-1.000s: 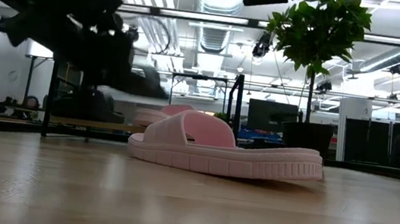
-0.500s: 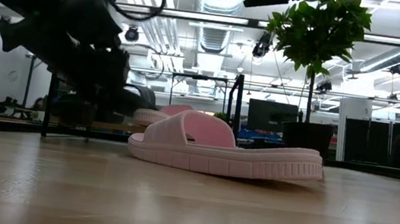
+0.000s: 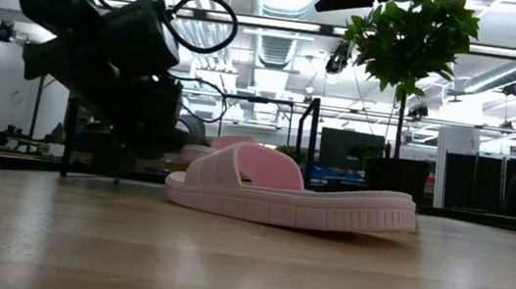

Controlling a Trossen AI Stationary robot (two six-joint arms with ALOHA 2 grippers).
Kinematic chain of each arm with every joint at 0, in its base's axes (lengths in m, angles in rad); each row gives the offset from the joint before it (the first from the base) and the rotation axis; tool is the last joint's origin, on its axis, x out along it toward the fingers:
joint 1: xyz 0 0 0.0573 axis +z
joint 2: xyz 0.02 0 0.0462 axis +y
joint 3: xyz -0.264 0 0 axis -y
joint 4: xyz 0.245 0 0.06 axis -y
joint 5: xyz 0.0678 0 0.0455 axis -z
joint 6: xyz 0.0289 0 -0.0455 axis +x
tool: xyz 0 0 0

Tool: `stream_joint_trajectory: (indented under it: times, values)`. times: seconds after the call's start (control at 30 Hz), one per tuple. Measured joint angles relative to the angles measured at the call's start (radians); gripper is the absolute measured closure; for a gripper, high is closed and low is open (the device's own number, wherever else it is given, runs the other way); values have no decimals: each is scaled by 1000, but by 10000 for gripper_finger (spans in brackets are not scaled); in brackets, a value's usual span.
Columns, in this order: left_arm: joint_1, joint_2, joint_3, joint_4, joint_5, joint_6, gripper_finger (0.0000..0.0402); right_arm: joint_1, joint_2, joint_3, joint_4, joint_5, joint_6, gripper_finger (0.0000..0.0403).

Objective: Pick and place slides into the shelf
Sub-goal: Adjust the black slipper on the shelf, then adjust the pink slipper on the shelf

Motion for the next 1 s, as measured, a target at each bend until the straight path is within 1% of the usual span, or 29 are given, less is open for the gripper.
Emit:
stream_joint_trajectory:
  times: [0.07,0.23,0.37,0.5,0.6,0.7,0.77,0.9,1.0]
  values:
    - [0,-9,3,-2,0,1,374,0,0,0,-2,0,0,200]
    - [-1,-59,4,-1,31,6,323,0,0,0,-4,0,2,200]
    - [-1,-108,1,-8,103,-12,288,0,0,0,-4,0,6,200]
    - [-3,-165,2,-31,164,-47,262,0,0,0,-4,-1,21,200]
    - [-4,-228,3,-91,258,-91,247,0,0,0,-4,-1,27,200]
    - [-6,-309,9,-165,397,-179,236,0,0,0,-4,-4,51,200]
    - [-8,-374,11,-163,496,-226,230,0,0,0,-2,-13,81,200]
    - [-14,-520,7,-164,669,-261,226,0,0,0,11,-100,122,200]
    - [-16,-620,1,-141,759,-281,226,0,-1,0,31,-185,158,200]
